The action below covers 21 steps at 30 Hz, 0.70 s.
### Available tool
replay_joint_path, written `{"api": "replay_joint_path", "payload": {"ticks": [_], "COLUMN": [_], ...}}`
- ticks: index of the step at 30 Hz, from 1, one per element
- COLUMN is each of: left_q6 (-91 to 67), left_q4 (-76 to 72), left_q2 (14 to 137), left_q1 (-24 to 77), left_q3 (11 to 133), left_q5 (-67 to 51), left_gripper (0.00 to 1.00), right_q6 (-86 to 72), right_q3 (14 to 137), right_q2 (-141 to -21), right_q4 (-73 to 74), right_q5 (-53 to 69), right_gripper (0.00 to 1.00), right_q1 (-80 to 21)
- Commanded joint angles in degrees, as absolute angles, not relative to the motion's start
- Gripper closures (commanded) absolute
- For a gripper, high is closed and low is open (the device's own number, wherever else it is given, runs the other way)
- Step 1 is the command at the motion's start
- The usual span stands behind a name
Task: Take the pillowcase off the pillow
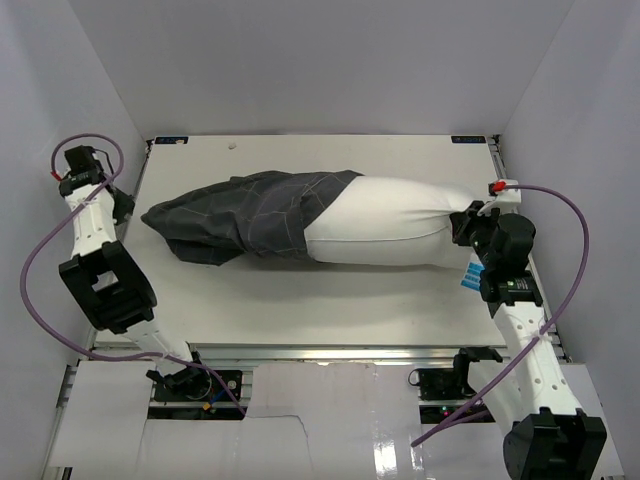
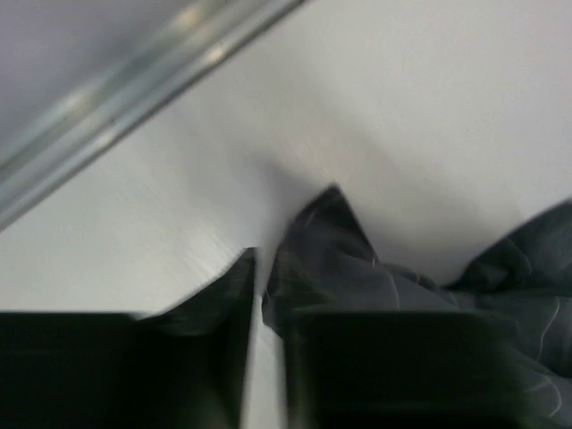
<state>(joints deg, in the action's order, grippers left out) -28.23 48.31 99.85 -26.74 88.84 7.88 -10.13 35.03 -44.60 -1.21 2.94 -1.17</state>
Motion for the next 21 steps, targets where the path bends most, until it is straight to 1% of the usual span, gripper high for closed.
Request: {"api": "replay_joint_path", "payload": {"ticks": [1,2,3,4,7,11,12,13,15,17,18,20,21], "left_q6": [-30.22,-30.93,-31.55,-32.16,-32.35,-28.57,-28.48,-28.74,-29.35,-28.83,-27.09,-25.85,-25.23], "left_q4": [38.67,38.58,38.41,38.23,37.01,35.86,35.69,35.34,33.93,33.84,32.79,31.82,32.08], "left_q2": [93.36,92.21,90.89,88.27,82.99,79.37,79.19,79.02,78.92,79.45,80.06,81.12,83.21], "left_q1": [-31.12,-30.77,-29.72,-29.01,-24.54,-14.44,-11.63,-10.56,-6.44,-2.48,3.02,7.27,10.86], "left_q3": [91.33,90.62,89.92,88.17,85.18,84.38,84.29,84.03,82.88,83.05,82.97,82.53,82.96], "left_q5": [5.21,3.53,1.78,1.06,1.14,3.17,1.34,-5.56,-12.27,-16.85,-17.92,-19.51,-19.34], "left_gripper": [0.62,0.52,0.46,0.4,0.35,0.33,0.33,0.33,0.33,0.33,0.32,0.31,0.31], "right_q6": [-8.96,-10.01,-10.63,-11.16,-12.21,-15.46,-16.51,-18.35,-19.86,-21.96,-23.1,-26.69,-26.81], "right_q3": [40.69,40.52,40.08,38.42,36.92,33.93,33.06,32.09,28.4,25.68,22.79,20.23,19.78], "right_q2": [-47.36,-47.63,-47.64,-46.77,-44.22,-40.26,-39.56,-38.51,-37.53,-36.3,-35.95,-36.91,-38.83], "right_q4": [-9.66,-10.28,-11.85,-12.82,-12.66,-12.74,-13.09,-13.62,-15.9,-18.52,-19.94,-25.19,-24.79], "right_q5": [11.25,14.64,18.51,19.76,22.32,27.32,30.47,31.98,34.96,35.85,37.34,39.8,41.99], "right_gripper": [0.92,0.92,0.92,0.92,0.92,0.92,0.92,0.92,0.92,0.92,0.92,0.91,0.74], "right_q1": [2.64,2.55,2.55,2.46,2.46,2.46,2.46,2.46,2.46,2.37,2.37,2.29,2.29]}}
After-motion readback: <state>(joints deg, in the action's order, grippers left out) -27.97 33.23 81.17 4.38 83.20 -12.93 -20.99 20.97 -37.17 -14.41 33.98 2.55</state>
